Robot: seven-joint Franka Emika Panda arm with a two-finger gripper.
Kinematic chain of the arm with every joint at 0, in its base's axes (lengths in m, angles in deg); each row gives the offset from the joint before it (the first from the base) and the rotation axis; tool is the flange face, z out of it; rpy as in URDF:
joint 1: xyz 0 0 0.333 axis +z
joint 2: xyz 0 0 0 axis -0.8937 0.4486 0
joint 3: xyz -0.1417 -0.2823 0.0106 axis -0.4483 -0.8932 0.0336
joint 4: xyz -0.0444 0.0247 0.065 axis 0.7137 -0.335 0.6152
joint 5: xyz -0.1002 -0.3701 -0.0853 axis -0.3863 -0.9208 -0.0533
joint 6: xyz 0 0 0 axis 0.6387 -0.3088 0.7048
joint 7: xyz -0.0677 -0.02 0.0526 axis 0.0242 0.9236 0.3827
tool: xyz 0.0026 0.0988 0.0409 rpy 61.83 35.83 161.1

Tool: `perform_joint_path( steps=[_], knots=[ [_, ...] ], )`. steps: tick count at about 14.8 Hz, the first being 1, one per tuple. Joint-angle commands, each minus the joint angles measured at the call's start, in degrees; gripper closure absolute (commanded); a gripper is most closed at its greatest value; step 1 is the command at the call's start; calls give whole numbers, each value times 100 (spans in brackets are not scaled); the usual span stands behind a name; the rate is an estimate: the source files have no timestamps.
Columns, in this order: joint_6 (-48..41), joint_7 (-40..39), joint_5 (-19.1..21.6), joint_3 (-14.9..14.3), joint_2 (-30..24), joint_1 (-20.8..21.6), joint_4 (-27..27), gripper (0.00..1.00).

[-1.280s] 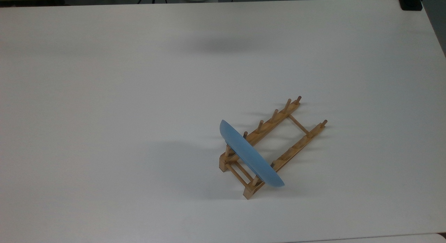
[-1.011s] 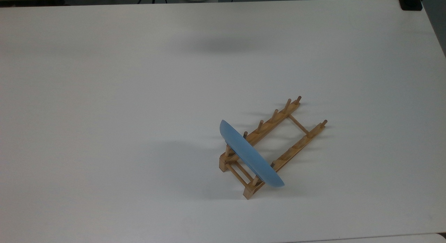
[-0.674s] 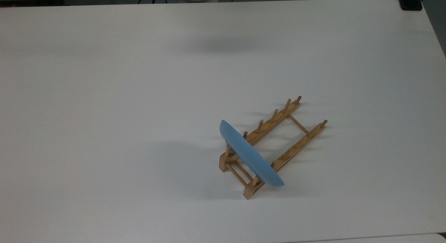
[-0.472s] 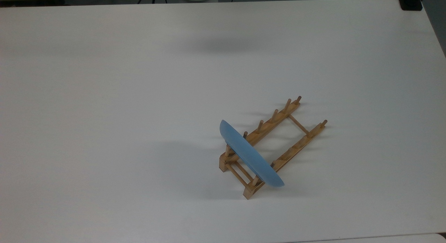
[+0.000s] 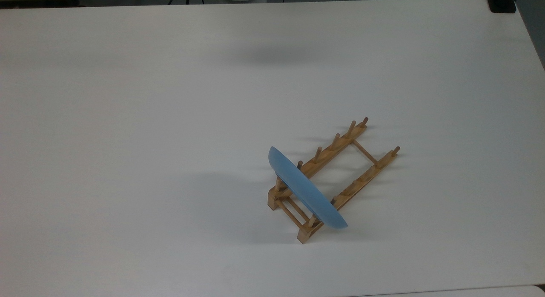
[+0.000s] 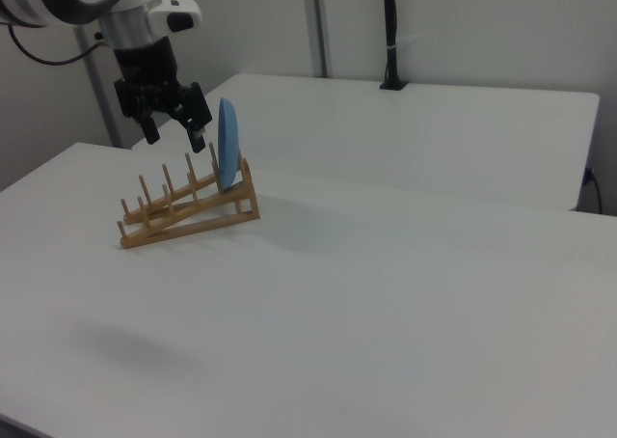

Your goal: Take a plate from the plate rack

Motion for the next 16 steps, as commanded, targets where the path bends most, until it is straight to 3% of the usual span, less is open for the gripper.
perform_joint_path(
  steps=[1, 7, 9, 14, 16],
  knots=[
    [-36, -125, 150, -19, -84, -43, -63, 0],
    [8, -792, 63, -11, 4, -52, 16, 0],
    [77, -855, -68, 24, 205, -35, 375, 0],
    [1481, -767, -149, 33, 408, -17, 491, 0],
    [2289, -261, -175, 51, 557, 27, 482, 0]
  ],
)
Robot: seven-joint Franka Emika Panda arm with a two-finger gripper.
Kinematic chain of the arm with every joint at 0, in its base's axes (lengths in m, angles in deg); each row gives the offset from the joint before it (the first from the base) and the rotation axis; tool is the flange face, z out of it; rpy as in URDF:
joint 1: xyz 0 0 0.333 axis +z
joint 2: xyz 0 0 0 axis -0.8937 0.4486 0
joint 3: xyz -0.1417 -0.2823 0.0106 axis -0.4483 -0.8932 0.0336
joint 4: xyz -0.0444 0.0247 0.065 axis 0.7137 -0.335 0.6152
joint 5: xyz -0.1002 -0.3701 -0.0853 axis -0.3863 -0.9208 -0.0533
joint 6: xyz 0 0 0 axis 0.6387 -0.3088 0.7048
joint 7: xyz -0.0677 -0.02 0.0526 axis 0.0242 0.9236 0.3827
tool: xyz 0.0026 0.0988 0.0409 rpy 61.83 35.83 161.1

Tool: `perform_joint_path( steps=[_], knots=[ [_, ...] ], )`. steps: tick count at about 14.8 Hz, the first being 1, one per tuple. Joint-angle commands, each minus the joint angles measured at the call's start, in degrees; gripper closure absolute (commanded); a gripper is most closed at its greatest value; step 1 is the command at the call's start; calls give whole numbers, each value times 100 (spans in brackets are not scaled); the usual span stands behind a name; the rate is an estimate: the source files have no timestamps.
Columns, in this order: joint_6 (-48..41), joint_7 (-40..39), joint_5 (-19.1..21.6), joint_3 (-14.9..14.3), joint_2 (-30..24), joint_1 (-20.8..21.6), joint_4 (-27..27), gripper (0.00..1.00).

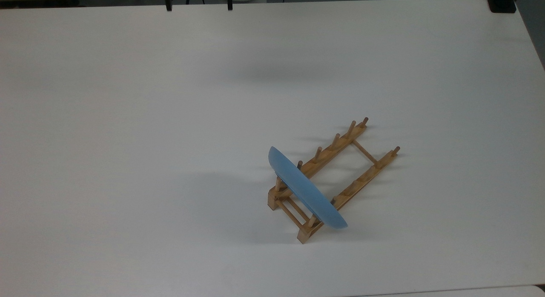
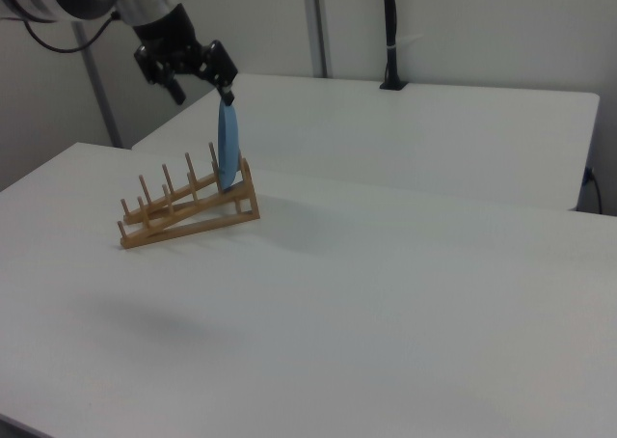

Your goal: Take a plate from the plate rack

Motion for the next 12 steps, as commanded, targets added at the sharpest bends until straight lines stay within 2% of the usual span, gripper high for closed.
perform_joint_path(
  steps=[1, 6, 9, 12],
  knots=[
    [1272, 872, -205, 49, 385, 109, 138, 0],
    [2417, 3184, -1495, 49, 956, 706, 129, 0],
    [2673, 4152, -2286, 49, 1281, 953, 129, 0],
    [2884, 4978, -2893, 49, 1589, 1138, 146, 2]
  ],
)
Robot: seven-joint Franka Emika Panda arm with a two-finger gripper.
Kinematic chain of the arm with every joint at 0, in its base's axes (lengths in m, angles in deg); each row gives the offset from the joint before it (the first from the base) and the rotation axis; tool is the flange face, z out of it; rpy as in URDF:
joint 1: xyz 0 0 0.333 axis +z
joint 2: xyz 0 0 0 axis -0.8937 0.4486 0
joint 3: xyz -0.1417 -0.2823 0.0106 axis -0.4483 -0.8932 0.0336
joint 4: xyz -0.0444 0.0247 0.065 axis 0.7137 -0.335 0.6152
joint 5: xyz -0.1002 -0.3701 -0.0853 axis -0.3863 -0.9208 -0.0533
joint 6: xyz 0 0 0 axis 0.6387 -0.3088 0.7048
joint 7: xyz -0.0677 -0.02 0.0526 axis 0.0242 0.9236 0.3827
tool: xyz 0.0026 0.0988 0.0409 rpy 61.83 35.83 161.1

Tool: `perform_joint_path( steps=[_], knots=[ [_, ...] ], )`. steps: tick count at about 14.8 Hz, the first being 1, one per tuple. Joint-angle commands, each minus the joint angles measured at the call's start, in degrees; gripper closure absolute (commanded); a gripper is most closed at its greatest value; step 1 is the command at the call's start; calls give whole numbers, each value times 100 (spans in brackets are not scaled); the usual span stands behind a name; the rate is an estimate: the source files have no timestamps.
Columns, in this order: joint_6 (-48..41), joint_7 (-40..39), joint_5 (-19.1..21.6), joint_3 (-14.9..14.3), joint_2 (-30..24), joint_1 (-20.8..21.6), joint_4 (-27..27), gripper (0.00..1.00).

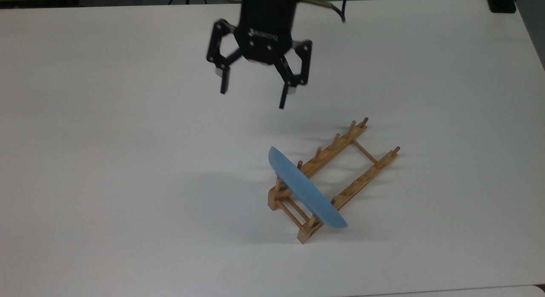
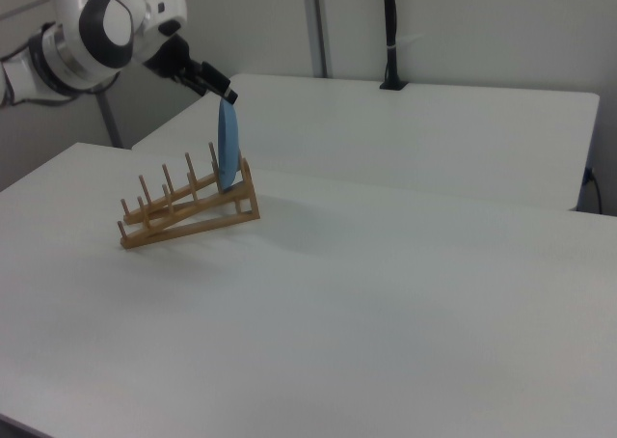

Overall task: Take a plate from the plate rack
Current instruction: 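Move the open gripper down toward the rim of the blue plate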

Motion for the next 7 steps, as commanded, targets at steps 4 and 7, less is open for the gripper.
perform_joint_path(
  steps=[4, 7],
  knots=[
    [440, 1727, -1682, -41, 670, 305, 149, 7],
    [449, 2640, -2526, -41, 1039, 384, 402, 7]
  ],
)
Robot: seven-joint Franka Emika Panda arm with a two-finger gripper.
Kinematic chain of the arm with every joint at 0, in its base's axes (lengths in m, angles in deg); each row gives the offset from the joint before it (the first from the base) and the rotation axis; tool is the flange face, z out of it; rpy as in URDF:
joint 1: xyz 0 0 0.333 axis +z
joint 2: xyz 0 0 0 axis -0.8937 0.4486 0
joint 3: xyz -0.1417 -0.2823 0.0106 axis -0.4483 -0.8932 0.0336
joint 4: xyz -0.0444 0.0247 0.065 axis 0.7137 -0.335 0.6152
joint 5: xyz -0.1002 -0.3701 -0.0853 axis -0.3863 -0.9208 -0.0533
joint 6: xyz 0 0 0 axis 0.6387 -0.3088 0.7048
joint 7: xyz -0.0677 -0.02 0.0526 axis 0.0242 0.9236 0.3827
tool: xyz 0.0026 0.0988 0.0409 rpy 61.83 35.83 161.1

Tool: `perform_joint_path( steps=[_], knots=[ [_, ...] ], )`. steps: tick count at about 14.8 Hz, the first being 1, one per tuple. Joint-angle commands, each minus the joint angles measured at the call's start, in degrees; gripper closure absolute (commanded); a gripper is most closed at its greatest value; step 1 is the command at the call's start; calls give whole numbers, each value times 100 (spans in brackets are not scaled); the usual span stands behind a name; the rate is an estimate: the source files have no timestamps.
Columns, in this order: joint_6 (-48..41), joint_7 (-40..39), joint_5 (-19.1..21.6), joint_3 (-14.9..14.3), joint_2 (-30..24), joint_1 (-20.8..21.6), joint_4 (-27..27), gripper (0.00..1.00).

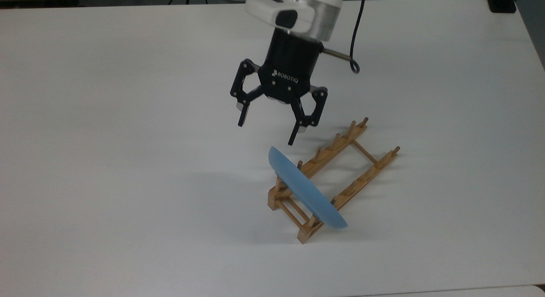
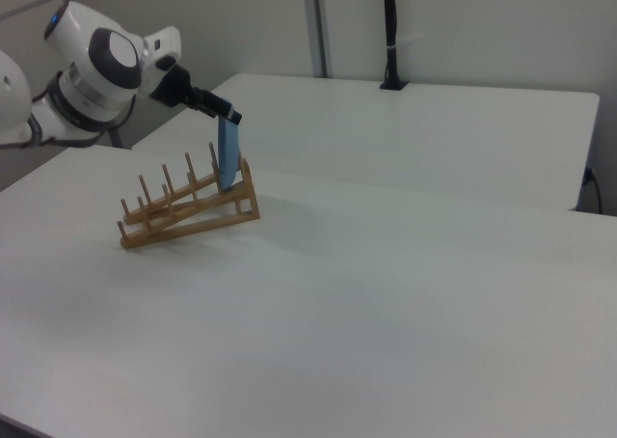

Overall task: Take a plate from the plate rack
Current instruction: 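Move the open gripper down toward the rim of the blue plate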

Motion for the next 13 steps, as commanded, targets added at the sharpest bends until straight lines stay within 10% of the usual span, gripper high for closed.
perform_joint_path(
  steps=[1, 13],
  knots=[
    [82, 883, -740, -43, 451, 125, 493, 6],
    [73, 1016, -1093, -43, 786, 275, 723, 23]
  ],
)
